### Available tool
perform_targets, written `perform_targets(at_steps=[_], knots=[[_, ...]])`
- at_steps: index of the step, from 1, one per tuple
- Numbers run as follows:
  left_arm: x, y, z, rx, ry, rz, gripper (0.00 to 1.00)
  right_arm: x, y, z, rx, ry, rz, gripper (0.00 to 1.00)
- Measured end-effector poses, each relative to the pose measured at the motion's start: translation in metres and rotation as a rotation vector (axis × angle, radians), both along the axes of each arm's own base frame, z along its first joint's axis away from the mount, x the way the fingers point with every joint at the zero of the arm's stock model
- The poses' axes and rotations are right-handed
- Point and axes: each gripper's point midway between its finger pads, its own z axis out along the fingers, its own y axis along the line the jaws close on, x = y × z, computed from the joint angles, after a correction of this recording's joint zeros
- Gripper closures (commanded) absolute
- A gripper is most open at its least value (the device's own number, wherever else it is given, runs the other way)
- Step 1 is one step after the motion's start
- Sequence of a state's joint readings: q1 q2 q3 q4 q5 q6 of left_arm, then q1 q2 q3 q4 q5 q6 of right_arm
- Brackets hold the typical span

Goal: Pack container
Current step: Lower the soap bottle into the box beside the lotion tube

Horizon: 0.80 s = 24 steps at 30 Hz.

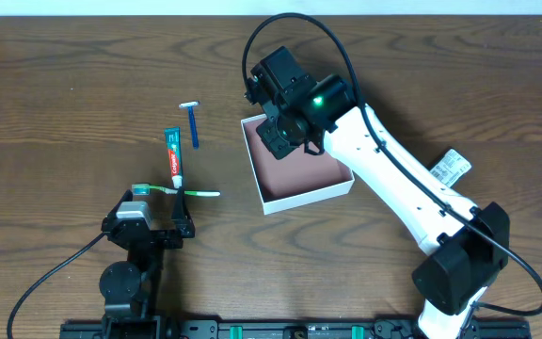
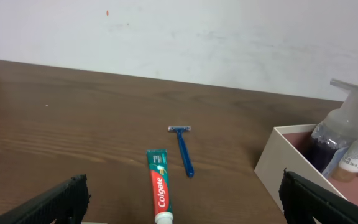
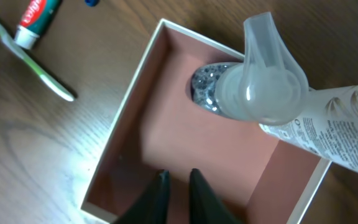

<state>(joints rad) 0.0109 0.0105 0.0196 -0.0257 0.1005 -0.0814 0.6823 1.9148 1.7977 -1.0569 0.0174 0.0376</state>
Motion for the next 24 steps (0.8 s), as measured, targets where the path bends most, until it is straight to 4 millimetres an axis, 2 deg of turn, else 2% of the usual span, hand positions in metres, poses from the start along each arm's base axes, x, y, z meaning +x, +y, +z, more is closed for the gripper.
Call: perform_targets(at_steps=[10, 18, 24], knots=[[0.0, 0.0, 0.0, 0.0, 0.0, 0.0, 0.02, 0.01, -0.007, -0.062, -0.042, -0.028, -0.03, 0.91], [0.0, 0.0, 0.0, 0.0, 0.0, 0.0, 0.02, 0.027, -0.013, -0.08, -0.051, -0.111, -0.061, 0.92], [0.0, 0.0, 0.0, 0.0, 0.0, 0.0, 0.02, 0.036, -0.02, -0.085, -0.054, -0.14, -0.072, 0.94]])
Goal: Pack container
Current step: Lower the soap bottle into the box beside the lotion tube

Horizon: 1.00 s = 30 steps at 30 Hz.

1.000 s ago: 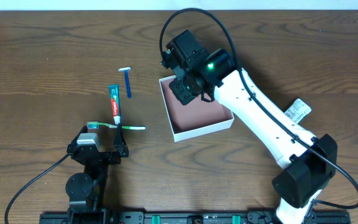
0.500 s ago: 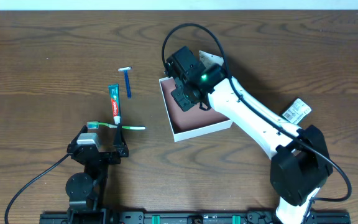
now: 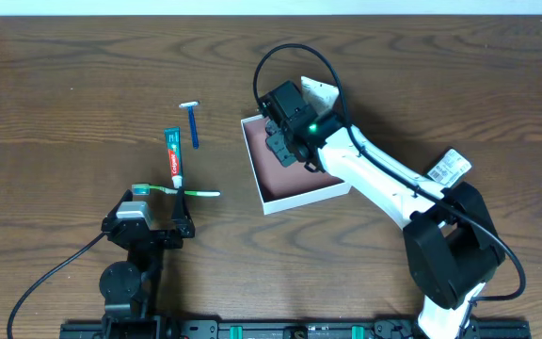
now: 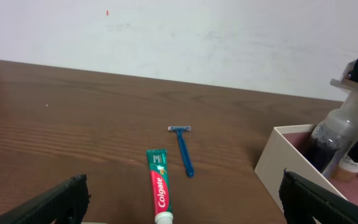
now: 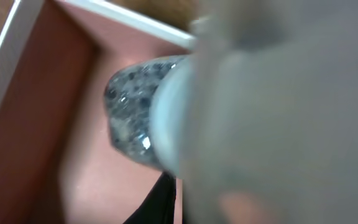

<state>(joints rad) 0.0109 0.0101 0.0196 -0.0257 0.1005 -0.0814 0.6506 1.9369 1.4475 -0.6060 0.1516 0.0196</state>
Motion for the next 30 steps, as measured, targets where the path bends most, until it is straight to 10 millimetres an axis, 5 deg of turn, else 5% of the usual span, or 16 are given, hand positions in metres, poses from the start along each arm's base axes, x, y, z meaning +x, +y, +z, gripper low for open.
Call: perform_targets(at_steps=[30], knots=[[0.0, 0.0, 0.0, 0.0, 0.0, 0.0, 0.02, 0.017, 0.005, 0.002, 0.041, -0.079, 0.01, 0.94]])
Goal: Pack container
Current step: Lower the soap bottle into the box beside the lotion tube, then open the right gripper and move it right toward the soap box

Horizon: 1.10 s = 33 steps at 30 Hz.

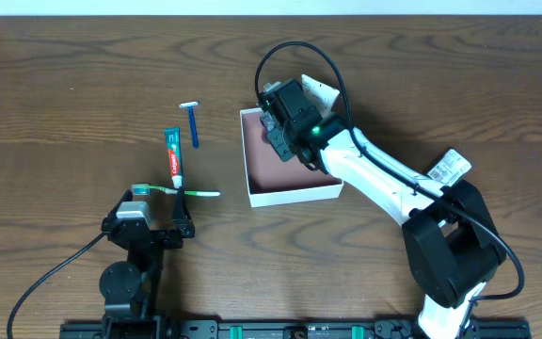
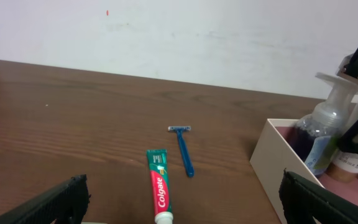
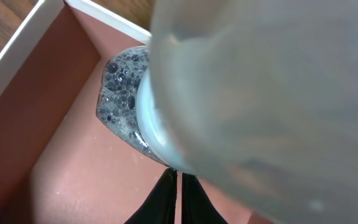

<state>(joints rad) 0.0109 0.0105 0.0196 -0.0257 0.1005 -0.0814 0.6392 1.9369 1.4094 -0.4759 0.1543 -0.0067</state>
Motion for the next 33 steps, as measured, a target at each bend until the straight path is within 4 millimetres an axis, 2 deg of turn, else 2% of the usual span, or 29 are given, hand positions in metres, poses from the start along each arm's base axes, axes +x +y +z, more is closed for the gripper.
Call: perform_targets(at_steps=[13, 20, 24, 29, 31, 33], knots=[[0.0, 0.0, 0.0, 0.0, 0.0, 0.0, 0.02, 0.006, 0.003, 0.004, 0.018, -0.026, -0.001, 0.94], [0.0, 0.0, 0.0, 0.0, 0.0, 0.0, 0.02, 0.003, 0.006, 0.003, 0.019, -0.016, 0.031, 0.91], [0.0, 0.0, 0.0, 0.0, 0.0, 0.0, 0.02, -0.002, 0.005, 0.0, 0.011, 0.006, 0.046, 0.81], [0.0, 0.0, 0.0, 0.0, 0.0, 0.0, 0.02, -0.016, 0.004, -0.003, -0.008, 0.055, 0.069, 0.56], [0.0, 0.0, 0.0, 0.0, 0.0, 0.0, 0.02, -0.024, 0.006, 0.006, -0.001, 0.063, 0.09, 0.5], [0.0, 0.0, 0.0, 0.0, 0.0, 0.0, 0.02, -0.031, 0.01, 0.024, 0.021, 0.049, 0.107, 0.44]])
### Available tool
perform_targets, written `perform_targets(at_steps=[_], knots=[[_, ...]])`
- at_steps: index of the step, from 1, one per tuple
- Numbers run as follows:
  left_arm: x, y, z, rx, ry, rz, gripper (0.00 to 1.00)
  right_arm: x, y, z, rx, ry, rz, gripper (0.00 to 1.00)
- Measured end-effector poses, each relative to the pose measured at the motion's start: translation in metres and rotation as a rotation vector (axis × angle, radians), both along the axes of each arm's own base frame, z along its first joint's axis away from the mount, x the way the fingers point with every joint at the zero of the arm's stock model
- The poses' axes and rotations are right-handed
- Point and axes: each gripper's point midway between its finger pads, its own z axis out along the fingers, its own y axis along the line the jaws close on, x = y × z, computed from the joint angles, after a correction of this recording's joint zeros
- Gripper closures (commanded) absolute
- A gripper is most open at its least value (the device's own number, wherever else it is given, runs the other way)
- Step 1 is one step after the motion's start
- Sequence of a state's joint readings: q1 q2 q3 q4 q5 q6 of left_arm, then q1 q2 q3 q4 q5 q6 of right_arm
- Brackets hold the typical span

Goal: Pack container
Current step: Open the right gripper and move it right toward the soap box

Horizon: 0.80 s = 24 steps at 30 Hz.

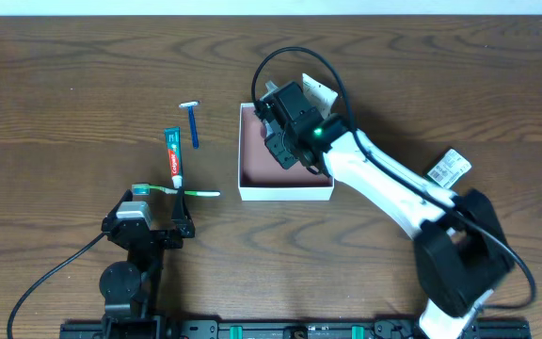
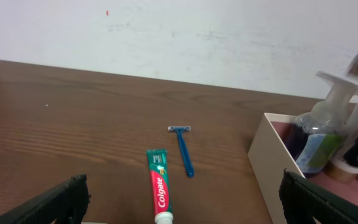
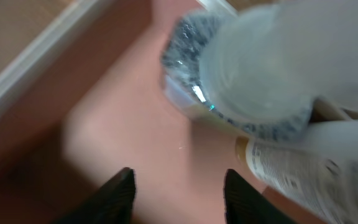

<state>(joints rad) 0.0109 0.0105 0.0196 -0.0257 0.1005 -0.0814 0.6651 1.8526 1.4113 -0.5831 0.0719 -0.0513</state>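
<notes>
A white box (image 1: 285,193) with a pink floor sits mid-table, square to the edge. A pump bottle of purple liquid (image 2: 319,140) stands in it, seen from above as a clear pump head (image 3: 253,68), with a white labelled tube (image 3: 309,168) beside it. My right gripper (image 3: 179,193) hangs open over the box floor, holding nothing. A toothpaste tube (image 1: 172,155), a blue razor (image 1: 193,122) and a green toothbrush (image 1: 182,192) lie left of the box. My left gripper (image 2: 182,199) rests open at the near edge, behind the toothpaste (image 2: 160,193).
The box's near wall (image 2: 272,168) rises right of the razor (image 2: 183,149). A white wall bounds the table's far side. A white paper tag (image 1: 448,168) lies to the right beside my right arm, and a black cable loops over the box.
My right gripper was shut beside the pump bottle and is now open. The box has turned a little more and sits square to the table edge. The left arm has not moved.
At first the box lay skewed, with the bottle and tube in its far corner and my right gripper nearly shut above it. Then the gripper was low against the bottle. Later the box had turned and shifted left. Now it lies square and the gripper is open.
</notes>
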Motion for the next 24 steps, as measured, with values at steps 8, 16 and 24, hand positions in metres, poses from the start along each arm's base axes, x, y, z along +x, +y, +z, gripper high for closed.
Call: perform_targets(at_steps=[8, 16, 24], knots=[[0.0, 0.0, 0.0, 0.0, 0.0, 0.0, 0.02, -0.026, -0.003, 0.117, 0.176, -0.14, 0.001, 0.32], [0.0, 0.0, 0.0, 0.0, 0.0, 0.0, 0.02, -0.052, -0.081, 0.168, 0.216, -0.135, -0.218, 0.3], [0.0, 0.0, 0.0, 0.0, 0.0, 0.0, 0.02, -0.059, -0.183, 0.179, 0.22, -0.107, -0.565, 0.22]])
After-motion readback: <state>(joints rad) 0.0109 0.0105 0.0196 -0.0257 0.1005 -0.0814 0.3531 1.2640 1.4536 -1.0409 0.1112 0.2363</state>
